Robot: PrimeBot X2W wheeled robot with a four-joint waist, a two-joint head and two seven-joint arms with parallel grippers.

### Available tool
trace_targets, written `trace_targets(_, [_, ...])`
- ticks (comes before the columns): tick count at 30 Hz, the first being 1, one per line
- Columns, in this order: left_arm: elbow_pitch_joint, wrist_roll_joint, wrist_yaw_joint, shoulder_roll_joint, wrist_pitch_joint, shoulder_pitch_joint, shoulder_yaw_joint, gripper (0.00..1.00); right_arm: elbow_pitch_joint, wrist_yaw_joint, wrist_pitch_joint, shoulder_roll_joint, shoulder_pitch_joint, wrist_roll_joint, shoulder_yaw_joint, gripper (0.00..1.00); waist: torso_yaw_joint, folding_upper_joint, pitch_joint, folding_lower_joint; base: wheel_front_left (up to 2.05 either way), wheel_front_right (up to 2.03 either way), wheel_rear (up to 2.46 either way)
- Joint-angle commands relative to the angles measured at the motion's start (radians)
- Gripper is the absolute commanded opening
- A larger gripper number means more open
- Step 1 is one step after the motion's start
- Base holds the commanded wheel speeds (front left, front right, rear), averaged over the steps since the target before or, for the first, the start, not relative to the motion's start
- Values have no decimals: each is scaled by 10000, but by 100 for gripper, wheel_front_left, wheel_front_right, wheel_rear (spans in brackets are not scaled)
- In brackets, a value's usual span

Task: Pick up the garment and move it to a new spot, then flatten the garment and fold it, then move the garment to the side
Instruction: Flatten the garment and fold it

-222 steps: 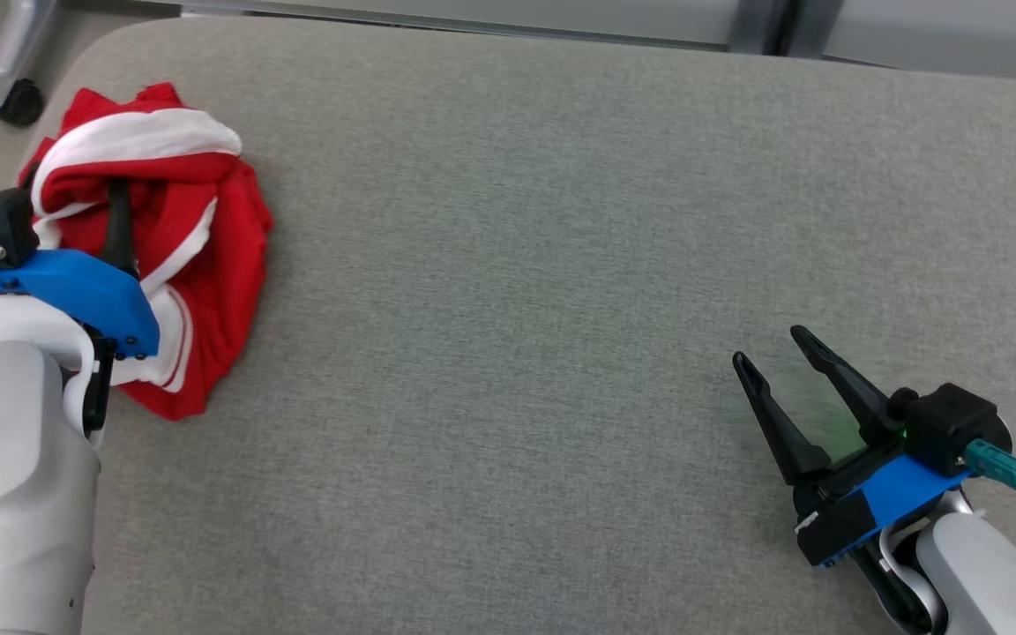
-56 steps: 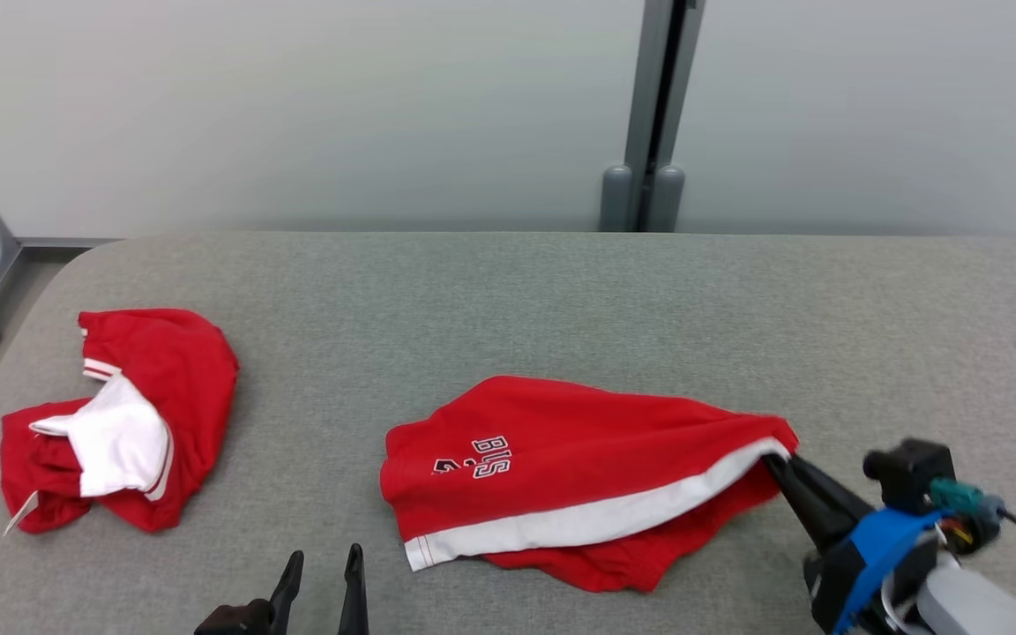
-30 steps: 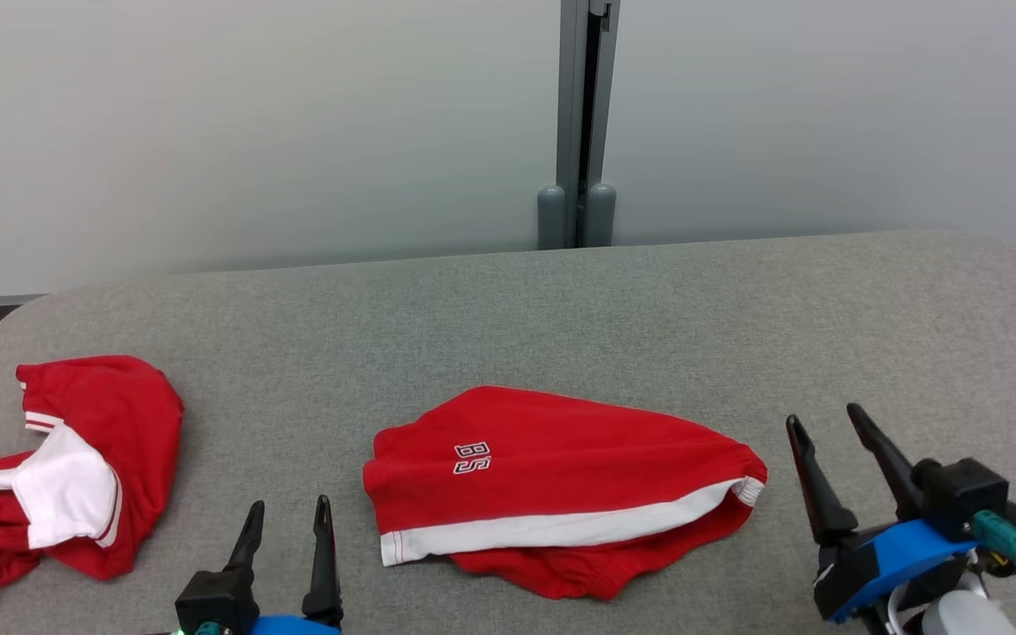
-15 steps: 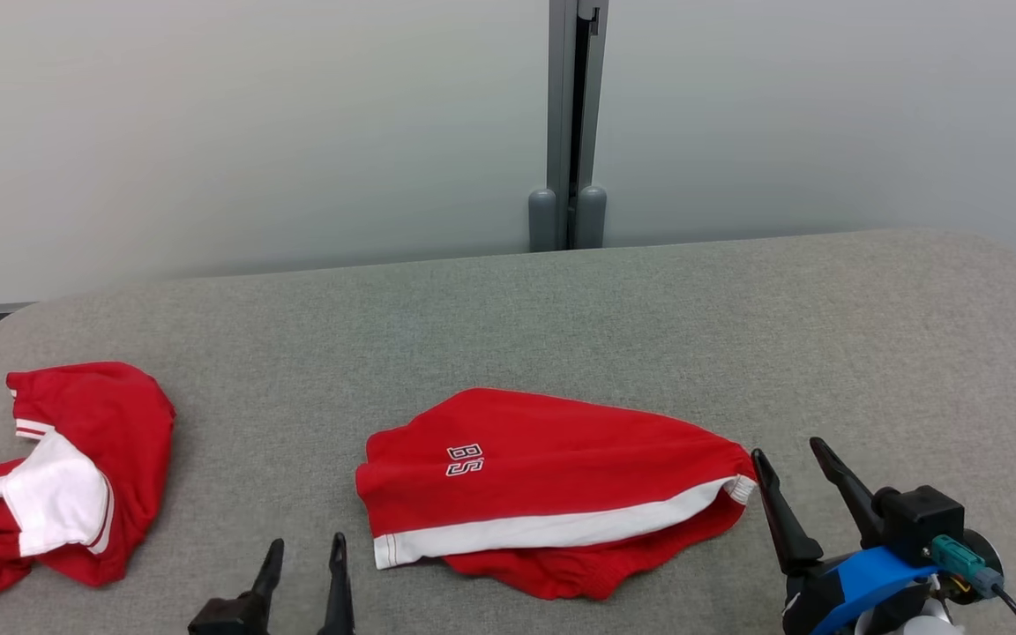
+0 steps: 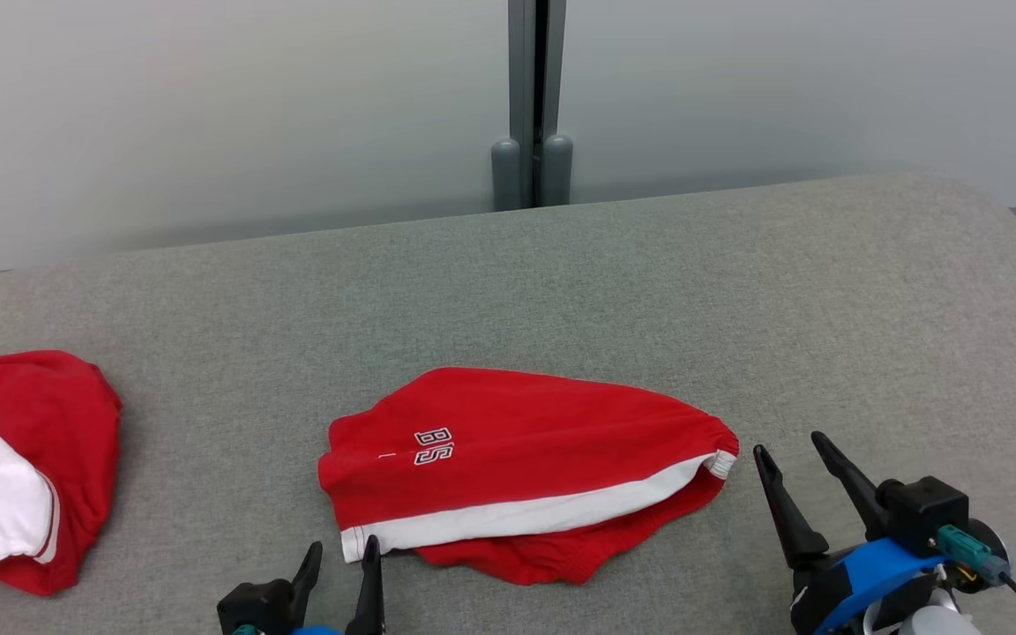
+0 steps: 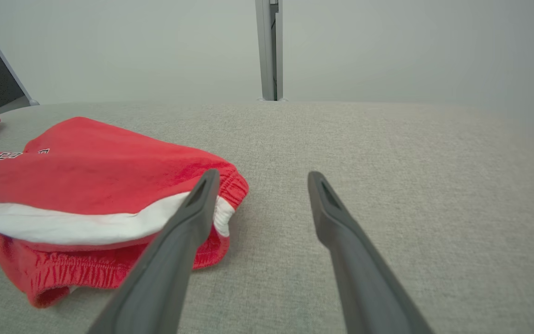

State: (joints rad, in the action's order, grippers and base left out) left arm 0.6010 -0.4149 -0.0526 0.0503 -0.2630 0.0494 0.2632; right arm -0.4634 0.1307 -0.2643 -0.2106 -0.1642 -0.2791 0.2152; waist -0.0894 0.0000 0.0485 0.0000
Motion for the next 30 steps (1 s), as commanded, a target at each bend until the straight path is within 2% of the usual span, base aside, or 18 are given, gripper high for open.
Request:
trace_targets(1, [44,-47,39,3,-27,205,62,100,33,1,5,-106,-168,-43,-7,100,-25,0,35,0,0,0,0])
trace_targets(7, [579,31,183,4,-27,612,414,100,50,1,5,-271,-290,-141,76,100,-204,0,297,0,0,0,0])
trace_targets(13, [1238,-236,735,15,0,745,442,100,110,1,5,-337,-402,-204,124,100,-325,0,431,0,0,0,0])
trace_targets(14, [1308,-254,803,19,1,746,466,84,113,1,5,-346,-412,-222,128,100,-331,0,441,0,0,0,0])
trace_targets(15, [1363,-320,808,19,6,732,518,58,121,1,5,-339,-409,-233,122,100,-331,0,447,0,0,0,0])
trace_targets(17, [1322,-438,821,9,9,738,553,30,131,1,5,-288,-375,-279,152,100,-307,0,460,0,0,0,0])
trace_targets(18, [1314,-457,822,7,9,731,584,11,114,1,5,-253,-334,-336,196,100,-288,0,462,0,0,0,0])
trace_targets(19, [1295,-469,819,-5,7,720,582,0,90,1,5,-221,-290,-392,243,100,-267,0,463,0,0,0,0])
trace_targets(27, [545,-150,812,9,-14,588,166,0,136,1,5,-313,-24,-1075,997,100,-56,0,406,0,0,0,0])
trace_targets(30, [313,-9,773,7,-16,468,-16,0,273,2,5,-567,156,-1740,1774,100,-9,0,365,0,0,0,0])
